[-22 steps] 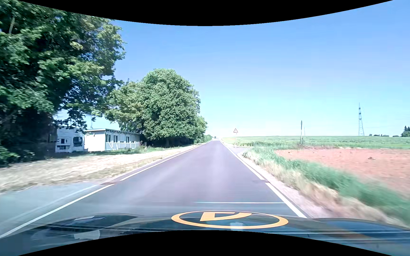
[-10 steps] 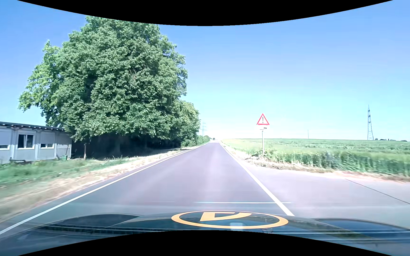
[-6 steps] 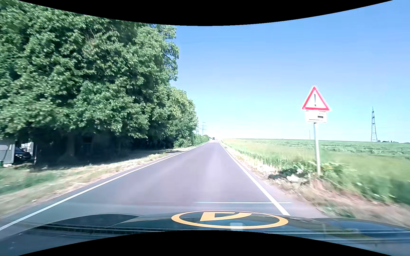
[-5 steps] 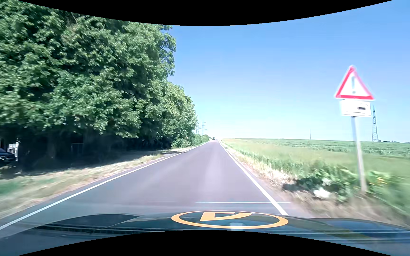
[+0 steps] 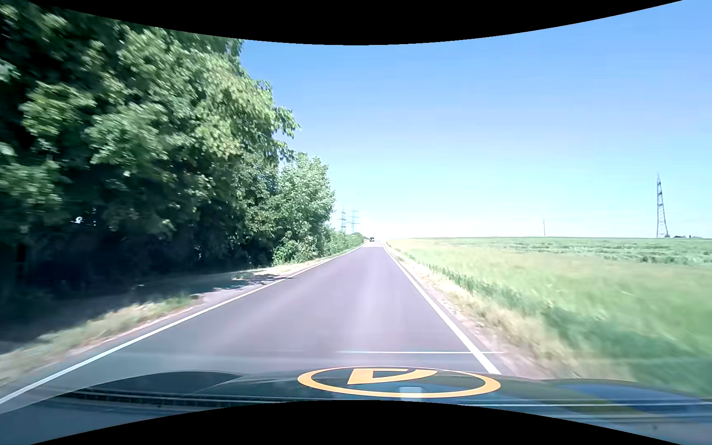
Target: Follow the waypoints while adhering to traffic rules and regulations
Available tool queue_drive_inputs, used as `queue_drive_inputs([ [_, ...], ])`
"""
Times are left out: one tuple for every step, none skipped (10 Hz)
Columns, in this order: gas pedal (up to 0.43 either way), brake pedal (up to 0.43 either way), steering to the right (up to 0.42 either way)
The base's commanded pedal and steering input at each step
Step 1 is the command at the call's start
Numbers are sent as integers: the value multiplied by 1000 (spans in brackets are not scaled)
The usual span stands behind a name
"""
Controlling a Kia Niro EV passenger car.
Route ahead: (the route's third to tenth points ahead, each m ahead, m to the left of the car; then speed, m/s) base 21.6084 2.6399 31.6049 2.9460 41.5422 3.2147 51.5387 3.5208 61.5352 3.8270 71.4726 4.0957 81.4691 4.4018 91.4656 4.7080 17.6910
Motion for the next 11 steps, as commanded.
queue_drive_inputs([
  [197, 0, -4],
  [197, 0, -5],
  [197, 0, -4],
  [209, 0, -4],
  [209, 0, -5],
  [209, 0, -5],
  [220, 0, -4],
  [220, 0, -3],
  [228, 0, -2],
  [228, 0, 1],
  [228, 0, 3],
])
